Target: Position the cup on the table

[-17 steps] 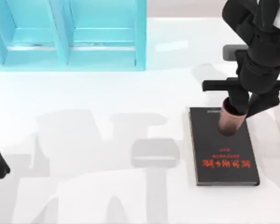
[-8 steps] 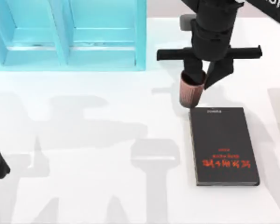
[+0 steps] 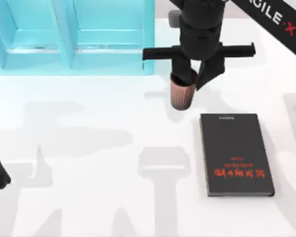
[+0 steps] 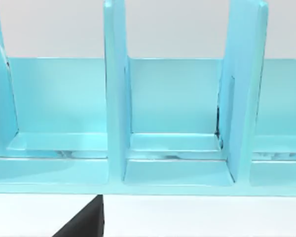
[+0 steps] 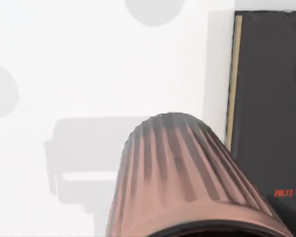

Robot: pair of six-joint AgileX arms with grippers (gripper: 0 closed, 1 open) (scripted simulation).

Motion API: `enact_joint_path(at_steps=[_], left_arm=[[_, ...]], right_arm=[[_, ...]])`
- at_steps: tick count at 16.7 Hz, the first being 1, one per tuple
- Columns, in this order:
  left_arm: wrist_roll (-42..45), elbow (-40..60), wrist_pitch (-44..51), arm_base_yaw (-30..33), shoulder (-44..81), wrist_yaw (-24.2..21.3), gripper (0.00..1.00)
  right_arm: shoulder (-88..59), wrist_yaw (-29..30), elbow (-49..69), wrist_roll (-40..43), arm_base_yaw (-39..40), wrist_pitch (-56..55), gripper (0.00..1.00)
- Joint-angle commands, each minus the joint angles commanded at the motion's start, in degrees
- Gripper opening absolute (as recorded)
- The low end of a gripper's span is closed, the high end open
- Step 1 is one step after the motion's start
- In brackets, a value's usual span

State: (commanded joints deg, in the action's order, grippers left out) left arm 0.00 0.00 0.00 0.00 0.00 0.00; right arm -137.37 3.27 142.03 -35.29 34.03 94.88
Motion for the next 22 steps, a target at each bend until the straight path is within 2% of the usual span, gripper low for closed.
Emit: enact_joint_path(at_steps=[5,13,18,22], left_arm=[[0.0,0.0,0.0,0.0,0.0,0.0,1.00],[0.0,0.0,0.0,0.0,0.0,0.0,1.00],[0.0,0.0,0.0,0.0,0.0,0.0,1.00],[0.0,0.0,0.0,0.0,0.0,0.0,1.00]], right_arm=[[0.3,-0.1,-1.1,-0.1,-0.3,-1.1,0.00],[2.7,-0.1,-18.8,-0.5,0.4,-15.9,0.00],[2.9,0.0,-20.0,-0.5,0.5,-17.1,0.00],[2.9,0.0,-20.0,-0.5,0.5,-17.1,0.30]])
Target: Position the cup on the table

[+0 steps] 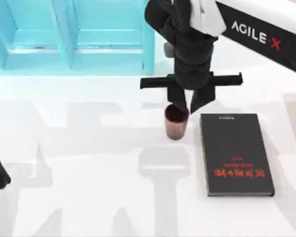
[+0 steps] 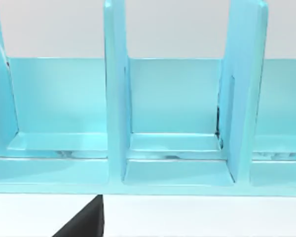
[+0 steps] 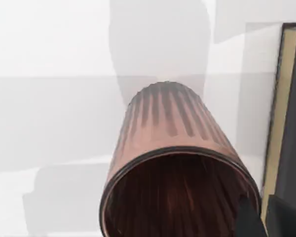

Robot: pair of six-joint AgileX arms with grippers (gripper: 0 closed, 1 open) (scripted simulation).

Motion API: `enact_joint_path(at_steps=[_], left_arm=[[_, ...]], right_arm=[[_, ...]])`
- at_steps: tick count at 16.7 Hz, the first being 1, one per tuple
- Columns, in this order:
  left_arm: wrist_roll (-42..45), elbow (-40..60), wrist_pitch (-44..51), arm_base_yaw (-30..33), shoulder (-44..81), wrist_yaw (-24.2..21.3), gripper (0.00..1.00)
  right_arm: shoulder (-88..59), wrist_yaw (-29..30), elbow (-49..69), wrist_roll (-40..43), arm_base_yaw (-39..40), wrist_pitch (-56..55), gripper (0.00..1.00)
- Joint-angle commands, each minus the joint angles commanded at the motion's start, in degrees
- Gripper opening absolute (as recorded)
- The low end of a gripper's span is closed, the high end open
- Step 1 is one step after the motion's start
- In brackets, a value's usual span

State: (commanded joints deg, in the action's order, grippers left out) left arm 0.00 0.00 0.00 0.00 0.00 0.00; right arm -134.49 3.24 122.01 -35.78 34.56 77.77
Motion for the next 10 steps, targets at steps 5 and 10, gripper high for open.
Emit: enact_joint_path(at_steps=[5,10], left_arm=[[0.0,0.0,0.0,0.0,0.0,0.0,1.00],[0.0,0.0,0.0,0.0,0.0,0.0,1.00]], right_arm=[[0.0,0.0,0.0,0.0,0.0,0.0,0.68],[0.0,0.0,0.0,0.0,0.0,0.0,1.00]])
